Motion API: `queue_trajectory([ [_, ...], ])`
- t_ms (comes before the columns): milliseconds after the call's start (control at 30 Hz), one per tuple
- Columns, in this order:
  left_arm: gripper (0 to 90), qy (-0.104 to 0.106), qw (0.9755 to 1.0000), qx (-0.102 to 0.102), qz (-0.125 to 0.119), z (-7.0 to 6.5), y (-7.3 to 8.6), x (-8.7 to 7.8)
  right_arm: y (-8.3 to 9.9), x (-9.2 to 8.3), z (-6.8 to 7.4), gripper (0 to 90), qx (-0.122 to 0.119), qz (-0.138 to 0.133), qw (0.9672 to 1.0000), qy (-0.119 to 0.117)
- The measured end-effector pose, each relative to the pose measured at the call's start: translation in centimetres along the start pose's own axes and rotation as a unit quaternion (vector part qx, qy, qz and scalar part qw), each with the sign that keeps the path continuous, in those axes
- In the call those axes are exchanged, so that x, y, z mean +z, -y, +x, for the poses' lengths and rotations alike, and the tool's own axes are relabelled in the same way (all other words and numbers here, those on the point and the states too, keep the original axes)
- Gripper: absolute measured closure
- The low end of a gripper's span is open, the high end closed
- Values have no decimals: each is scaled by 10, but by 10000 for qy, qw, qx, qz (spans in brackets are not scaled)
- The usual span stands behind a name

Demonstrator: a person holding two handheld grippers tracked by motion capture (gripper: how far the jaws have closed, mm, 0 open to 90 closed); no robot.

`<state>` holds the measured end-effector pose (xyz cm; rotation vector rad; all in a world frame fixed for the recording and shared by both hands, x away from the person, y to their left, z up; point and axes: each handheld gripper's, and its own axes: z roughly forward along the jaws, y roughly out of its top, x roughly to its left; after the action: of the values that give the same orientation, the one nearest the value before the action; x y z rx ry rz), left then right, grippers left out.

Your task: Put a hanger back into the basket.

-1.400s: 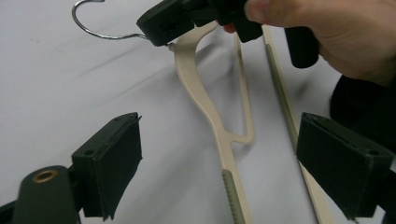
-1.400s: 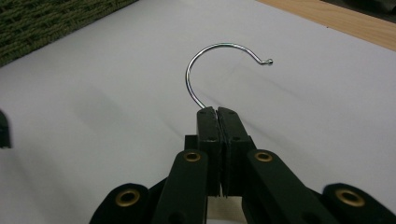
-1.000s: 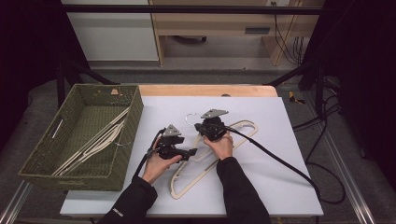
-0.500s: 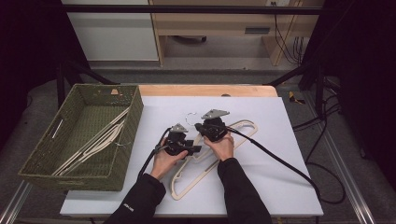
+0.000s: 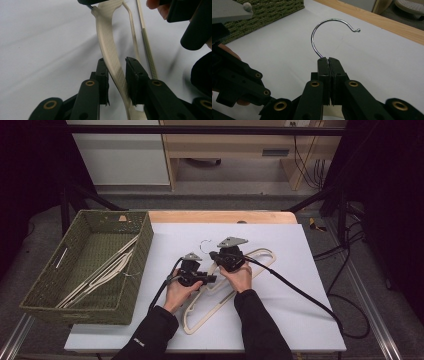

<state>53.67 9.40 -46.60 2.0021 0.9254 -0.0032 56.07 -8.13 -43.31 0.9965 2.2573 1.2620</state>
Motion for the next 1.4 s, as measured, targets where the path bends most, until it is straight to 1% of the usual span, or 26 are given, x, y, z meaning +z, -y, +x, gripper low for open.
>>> queue_trajectory([
  [200, 751, -41, 10000, -50, -19, -6, -2, -5, -2, -15, 1, 870, 4, -157, 9999, -15],
  [267, 759, -51, 9999, -86, -46, -10, -2, -7, -2, -23, 2, 819, -30, -252, 9997, -44],
  [300, 767, -38, 9999, -92, -83, -12, -2, -9, -1, -33, 4, 777, -32, -356, 9993, -76],
  [367, 771, -41, 9999, -65, -120, -14, -3, -11, -1, -38, 5, 758, -21, -401, 9992, -78],
  [433, 794, -19, 9998, -85, -175, -21, -4, -15, 3, -60, 5, 663, 42, -567, 9983, -137],
  [467, 799, -19, 9998, -85, -175, -21, -4, -15, 3, -60, 5, 663, 42, -567, 9983, -137],
  [500, 799, -12, 9998, -43, -205, -25, -4, -18, 4, -65, 4, 641, 80, -617, 9980, -127],
  [567, 824, -3, 9996, 116, -260, -36, -5, -23, 13, -86, 1, 565, 200, -787, 9966, -103],
  [600, 830, -3, 9996, 116, -260, -36, -5, -23, 13, -86, 1, 565, 200, -787, 9966, -103],
  [633, 837, -3, 9995, 161, -264, -41, -6, -25, 19, -101, -2, 499, 257, -894, 9956, -89],
  [667, 837, 5, 9994, 215, -270, -44, -6, -26, 19, -101, -2, 499, 257, -894, 9956, -89],
  [700, 848, 11, 9993, 260, -263, -51, -7, -28, 25, -115, -4, 440, 316, -990, 9945, -118],
  [733, 852, 11, 9993, 260, -263, -51, -7, -28, 25, -115, -4, 440, 316, -990, 9945, -118],
  [767, 856, 5, 9990, 353, -261, -55, -7, -30, 33, -129, -7, 368, 364, -1034, 9939, -88],
  [800, 856, -19, 9989, 401, -238, -59, -7, -31, 33, -129, -7, 368, 364, -1034, 9939, -88],
  [833, 859, -39, 9985, 506, -219, -63, -8, -32, 40, -141, -10, 291, 328, -990, 9946, 22],
  [867, 859, -39, 9985, 506, -219, -63, -8, -32, 42, -145, -12, 262, 360, -973, 9946, 56],
  [900, 860, -107, 9977, 640, -198, -67, -8, -33, 46, -150, -14, 232, 380, -964, 9946, 101],
  [933, 861, -107, 9977, 640, -198, -67, -8, -33, 49, -153, -15, 210, 395, -970, 9944, 134],
  [1067, 863, -131, 9962, 849, -144, -73, -8, -38, 61, -164, -19, 151, 547, -1098, 9924, 119],
  [1133, 863, -147, 9956, 915, -155, -75, -9, -41, 64, -167, -21, 121, 559, -1058, 9927, 140],
  [1167, 863, -214, 9936, 1093, -208, -79, -9, -51, 67, -170, -22, 102, 503, -1060, 9928, 222],
  [1233, 863, -219, 9926, 1159, -283, -81, -11, -60, 69, -172, -23, 88, 548, -1121, 9918, 265],
  [1333, 863, -216, 9915, 1225, -393, -83, -13, -75, 72, -175, -23, 64, 509, -1107, 9922, 282],
  [1367, 863, -216, 9915, 1225, -393, -83, -13, -75, 74, -177, -23, 55, 463, -1086, 9927, 252],
  [1400, 863, -228, 9909, 1246, -460, -84, -15, -86, 75, -177, -22, 45, 449, -1054, 9931, 239],
])
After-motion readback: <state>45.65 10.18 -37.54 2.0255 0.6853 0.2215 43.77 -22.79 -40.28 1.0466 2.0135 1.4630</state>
